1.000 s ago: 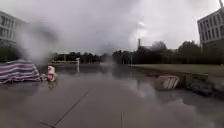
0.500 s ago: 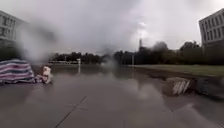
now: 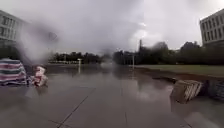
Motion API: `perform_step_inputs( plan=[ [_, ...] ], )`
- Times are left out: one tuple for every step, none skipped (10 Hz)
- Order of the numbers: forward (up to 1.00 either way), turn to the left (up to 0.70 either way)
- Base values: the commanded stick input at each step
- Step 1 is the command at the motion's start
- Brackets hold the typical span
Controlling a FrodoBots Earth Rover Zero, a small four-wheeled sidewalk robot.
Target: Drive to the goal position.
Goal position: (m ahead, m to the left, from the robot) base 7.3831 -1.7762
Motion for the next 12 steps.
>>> perform_step_inputs(
  plan=[
    [0.7, 0.0],
    [0.7, 0.0],
    [0.7, 0.0],
    [0.7, 0.0],
    [0.7, 0.0],
    [0.7, 0.0],
    [0.7, 0.0],
    [0.7, 0.0],
    [0.7, 0.0],
    [0.7, 0.0],
    [0.7, 0.0],
    [0.7, 0.0]
  ],
)
